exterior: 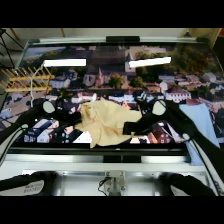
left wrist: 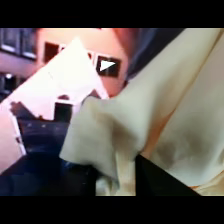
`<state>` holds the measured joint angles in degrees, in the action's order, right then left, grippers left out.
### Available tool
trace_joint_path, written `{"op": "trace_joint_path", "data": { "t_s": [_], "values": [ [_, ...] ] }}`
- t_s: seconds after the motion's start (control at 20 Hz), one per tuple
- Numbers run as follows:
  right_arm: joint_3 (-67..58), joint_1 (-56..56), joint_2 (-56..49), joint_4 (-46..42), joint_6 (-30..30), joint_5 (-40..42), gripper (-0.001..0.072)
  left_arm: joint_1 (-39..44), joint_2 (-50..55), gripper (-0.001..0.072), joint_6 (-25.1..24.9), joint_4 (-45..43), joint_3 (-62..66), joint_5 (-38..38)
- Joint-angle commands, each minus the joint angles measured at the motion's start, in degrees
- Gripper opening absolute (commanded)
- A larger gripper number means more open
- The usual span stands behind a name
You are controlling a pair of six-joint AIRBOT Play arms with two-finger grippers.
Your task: Fold the shirts.
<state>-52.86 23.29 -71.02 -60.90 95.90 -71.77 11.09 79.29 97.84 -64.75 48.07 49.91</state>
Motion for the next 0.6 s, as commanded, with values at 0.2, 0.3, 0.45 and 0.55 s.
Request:
{"op": "trace_joint_path", "data": {
  "t_s": [0.2, 0.3, 0.45, 0.55],
  "values": [
    [0.0, 4.9, -8.4, 4.0, -0.6, 5.7, 0.0682, 0.0, 0.4, 0.0036, -2.3, 0.5, -0.2, -3.3],
    [0.0, 8.0, -9.0, 3.8, -0.1, 8.6, 0.0682, 0.0, -0.3, 0.0035, -2.9, 0.2, -0.2, -3.3],
    [0.0, 9.4, -11.0, 3.9, 1.6, 9.7, 0.0682, 0.0, -2.0, 0.0035, -4.4, 0.1, -0.2, -3.4],
    [0.0, 9.3, -11.7, 3.7, 2.1, 9.9, 0.0682, 0.0, -3.1, 0.0035, -4.4, 0.1, -0.2, -3.4]
  ]
}}
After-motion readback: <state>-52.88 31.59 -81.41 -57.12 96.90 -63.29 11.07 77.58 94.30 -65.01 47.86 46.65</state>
